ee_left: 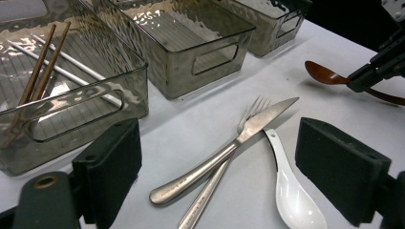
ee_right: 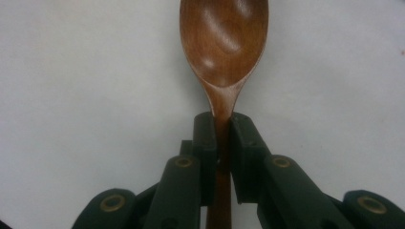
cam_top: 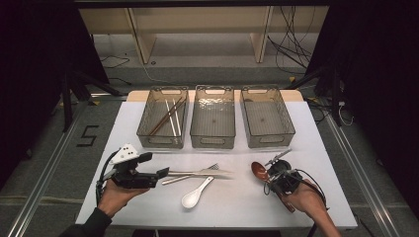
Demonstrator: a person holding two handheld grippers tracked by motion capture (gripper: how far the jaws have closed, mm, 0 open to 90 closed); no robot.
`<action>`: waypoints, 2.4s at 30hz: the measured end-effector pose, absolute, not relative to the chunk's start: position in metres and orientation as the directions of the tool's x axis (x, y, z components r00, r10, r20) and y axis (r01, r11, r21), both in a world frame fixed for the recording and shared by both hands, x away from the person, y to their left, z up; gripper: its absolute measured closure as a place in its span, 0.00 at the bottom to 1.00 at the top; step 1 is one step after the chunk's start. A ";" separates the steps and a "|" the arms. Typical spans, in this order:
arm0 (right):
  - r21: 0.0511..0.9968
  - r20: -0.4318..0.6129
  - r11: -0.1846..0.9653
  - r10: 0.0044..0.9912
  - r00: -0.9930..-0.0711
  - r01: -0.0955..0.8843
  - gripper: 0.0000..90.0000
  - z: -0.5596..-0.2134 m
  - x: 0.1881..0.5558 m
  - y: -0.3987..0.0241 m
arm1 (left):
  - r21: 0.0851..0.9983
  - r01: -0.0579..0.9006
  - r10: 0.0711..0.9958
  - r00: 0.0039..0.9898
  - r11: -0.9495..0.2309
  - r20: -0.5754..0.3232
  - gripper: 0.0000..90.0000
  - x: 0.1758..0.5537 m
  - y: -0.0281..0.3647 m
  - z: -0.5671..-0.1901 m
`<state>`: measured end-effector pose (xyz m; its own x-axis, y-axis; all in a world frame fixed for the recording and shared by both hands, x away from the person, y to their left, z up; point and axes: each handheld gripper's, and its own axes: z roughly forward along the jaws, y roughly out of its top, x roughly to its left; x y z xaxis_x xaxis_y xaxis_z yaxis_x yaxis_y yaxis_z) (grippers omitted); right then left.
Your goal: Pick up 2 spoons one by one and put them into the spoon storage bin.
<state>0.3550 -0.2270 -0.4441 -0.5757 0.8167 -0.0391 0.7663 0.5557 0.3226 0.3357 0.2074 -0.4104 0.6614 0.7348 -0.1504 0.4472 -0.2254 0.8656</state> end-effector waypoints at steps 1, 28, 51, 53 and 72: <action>0.332 -0.035 0.556 0.815 -0.579 0.762 0.92 -0.443 0.355 -0.226 | 0.866 0.446 0.735 0.662 -0.224 -0.150 0.17 0.336 0.208 -0.410; 0.631 0.013 0.448 0.810 -0.587 0.633 0.92 -0.387 0.392 -0.205 | 0.883 0.431 0.742 0.650 -0.185 -0.162 0.17 0.335 0.211 -0.409; 0.700 0.052 0.378 0.820 -0.570 0.606 0.92 -0.359 0.449 -0.164 | 0.886 0.429 0.745 0.647 -0.175 -0.166 0.17 0.335 0.213 -0.410; 0.702 0.053 0.374 0.822 -0.568 0.606 0.92 -0.358 0.453 -0.162 | 0.886 0.429 0.745 0.646 -0.175 -0.166 0.17 0.335 0.213 -0.410; 0.720 0.066 0.338 0.836 -0.545 0.606 0.92 -0.350 0.483 -0.140 | 0.888 0.427 0.745 0.646 -0.171 -0.167 0.17 0.336 0.214 -0.410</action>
<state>0.4831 -0.1400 -0.3504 -0.5448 0.8360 0.0658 0.6062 0.3384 0.7198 0.3355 0.2137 -0.4100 0.6461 0.7448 -0.1670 0.4269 -0.1713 0.8879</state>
